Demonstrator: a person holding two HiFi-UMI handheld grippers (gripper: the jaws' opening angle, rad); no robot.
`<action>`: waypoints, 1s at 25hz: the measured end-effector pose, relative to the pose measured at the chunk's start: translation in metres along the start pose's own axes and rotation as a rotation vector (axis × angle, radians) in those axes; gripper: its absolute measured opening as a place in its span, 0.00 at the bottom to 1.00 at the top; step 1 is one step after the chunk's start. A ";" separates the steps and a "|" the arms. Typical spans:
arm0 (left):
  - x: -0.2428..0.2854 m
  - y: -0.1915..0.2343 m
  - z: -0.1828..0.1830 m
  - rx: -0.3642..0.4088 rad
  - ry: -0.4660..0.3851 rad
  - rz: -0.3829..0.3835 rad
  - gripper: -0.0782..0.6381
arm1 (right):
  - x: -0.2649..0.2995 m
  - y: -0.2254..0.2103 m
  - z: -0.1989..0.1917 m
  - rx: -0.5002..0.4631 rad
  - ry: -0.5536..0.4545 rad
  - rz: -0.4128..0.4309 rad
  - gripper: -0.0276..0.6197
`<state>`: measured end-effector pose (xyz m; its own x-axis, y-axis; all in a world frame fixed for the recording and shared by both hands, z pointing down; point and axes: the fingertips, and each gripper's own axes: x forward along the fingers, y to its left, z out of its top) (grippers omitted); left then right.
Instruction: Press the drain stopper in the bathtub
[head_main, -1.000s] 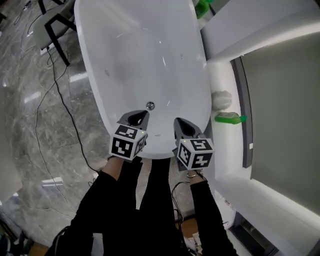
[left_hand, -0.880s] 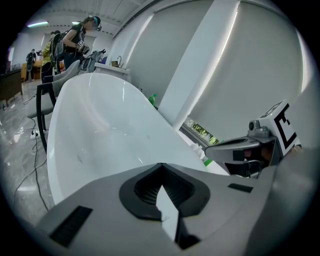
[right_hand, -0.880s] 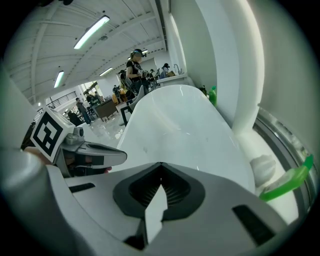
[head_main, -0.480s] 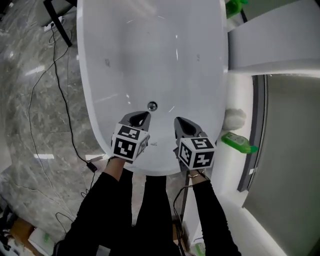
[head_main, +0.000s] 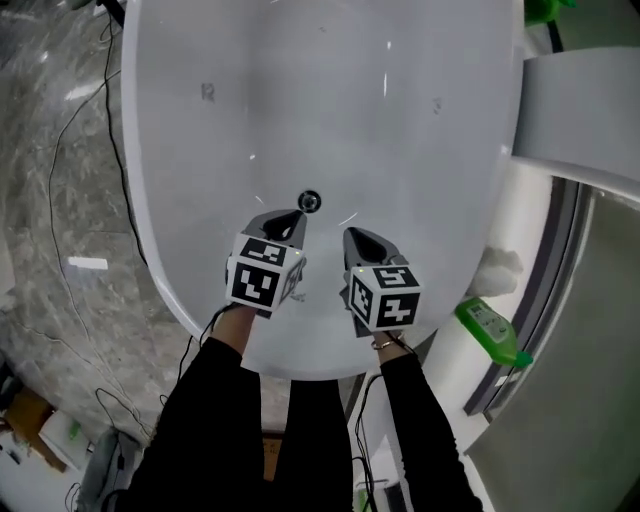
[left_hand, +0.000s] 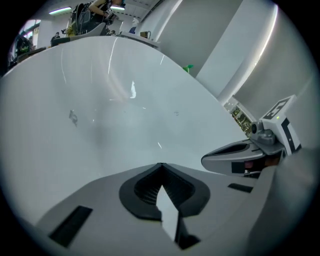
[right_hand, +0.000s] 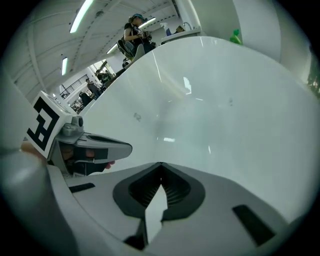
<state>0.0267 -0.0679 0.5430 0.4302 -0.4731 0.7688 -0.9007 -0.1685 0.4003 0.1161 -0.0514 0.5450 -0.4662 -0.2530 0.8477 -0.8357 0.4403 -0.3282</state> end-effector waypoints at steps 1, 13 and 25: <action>0.009 0.002 -0.002 -0.006 0.005 0.004 0.12 | 0.009 -0.003 -0.003 -0.011 0.012 0.005 0.05; 0.094 0.036 -0.055 -0.073 0.087 0.080 0.12 | 0.087 -0.020 -0.031 -0.050 0.114 0.058 0.05; 0.159 0.069 -0.104 -0.079 0.158 0.116 0.12 | 0.160 -0.056 -0.052 -0.079 0.184 0.040 0.05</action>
<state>0.0390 -0.0650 0.7451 0.3331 -0.3429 0.8783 -0.9401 -0.0496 0.3372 0.1033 -0.0712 0.7205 -0.4317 -0.0754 0.8989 -0.7890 0.5146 -0.3357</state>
